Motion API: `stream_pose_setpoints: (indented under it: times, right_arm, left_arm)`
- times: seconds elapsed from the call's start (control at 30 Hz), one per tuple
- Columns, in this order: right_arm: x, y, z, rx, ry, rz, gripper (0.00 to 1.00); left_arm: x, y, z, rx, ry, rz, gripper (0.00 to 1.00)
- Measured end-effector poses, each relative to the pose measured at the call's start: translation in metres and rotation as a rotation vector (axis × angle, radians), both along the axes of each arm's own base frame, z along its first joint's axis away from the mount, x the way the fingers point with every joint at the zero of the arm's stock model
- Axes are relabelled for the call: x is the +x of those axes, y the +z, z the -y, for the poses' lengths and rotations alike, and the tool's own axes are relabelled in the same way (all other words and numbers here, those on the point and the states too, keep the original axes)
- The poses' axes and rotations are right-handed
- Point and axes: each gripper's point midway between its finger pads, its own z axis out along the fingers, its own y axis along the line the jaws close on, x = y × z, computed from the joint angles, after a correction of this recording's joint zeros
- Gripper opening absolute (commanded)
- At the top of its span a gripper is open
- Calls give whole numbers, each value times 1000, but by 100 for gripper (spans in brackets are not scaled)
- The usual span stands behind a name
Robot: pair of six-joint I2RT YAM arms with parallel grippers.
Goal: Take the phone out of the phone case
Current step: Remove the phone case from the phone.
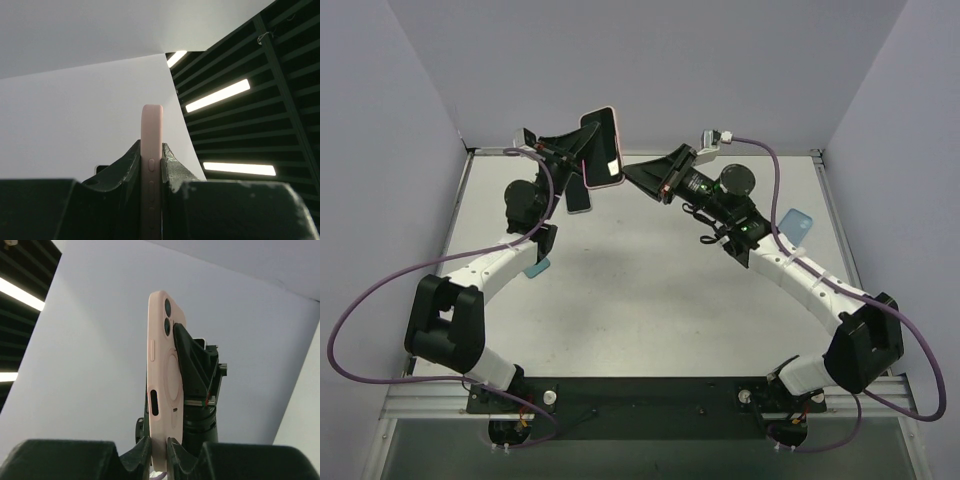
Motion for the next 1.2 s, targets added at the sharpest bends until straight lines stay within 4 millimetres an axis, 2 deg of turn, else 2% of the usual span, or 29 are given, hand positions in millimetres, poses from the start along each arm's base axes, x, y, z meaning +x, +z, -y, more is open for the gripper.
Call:
stream_pose_setpoints:
  times: [0.13,0.43,0.5,0.53,0.67,0.8,0.9,1.03,1.1,1.2]
  right_arm:
    - [9,-3,0,-87,-42,3,0]
    - [24,-32,3,-252,-111,-22,0]
    - [27,-36,3,-275,-113,-24,12]
    - [29,-39,2,-283,-114,-23,14]
    - [31,-47,-2,-291,-92,-24,14]
    - [31,-63,-9,-307,-52,-44,13]
    - [32,-72,-13,-300,-19,-59,17]
    - [30,-73,-24,-252,52,-58,26]
    - [30,-73,-28,-231,82,-59,26]
    - [31,-75,-36,-202,128,-68,12]
  left_arm:
    - [6,-4,-3,-1,24,-25,0]
    - [19,-23,0,71,70,-76,0]
    - [21,-27,0,87,82,-84,0]
    - [23,-28,0,93,91,-87,0]
    - [25,-37,-1,107,109,-100,0]
    - [26,-56,0,118,115,-142,0]
    - [28,-70,-2,123,125,-174,0]
    - [27,-75,-2,96,123,-197,0]
    - [28,-79,-4,84,124,-211,0]
    - [30,-85,-7,73,138,-234,0]
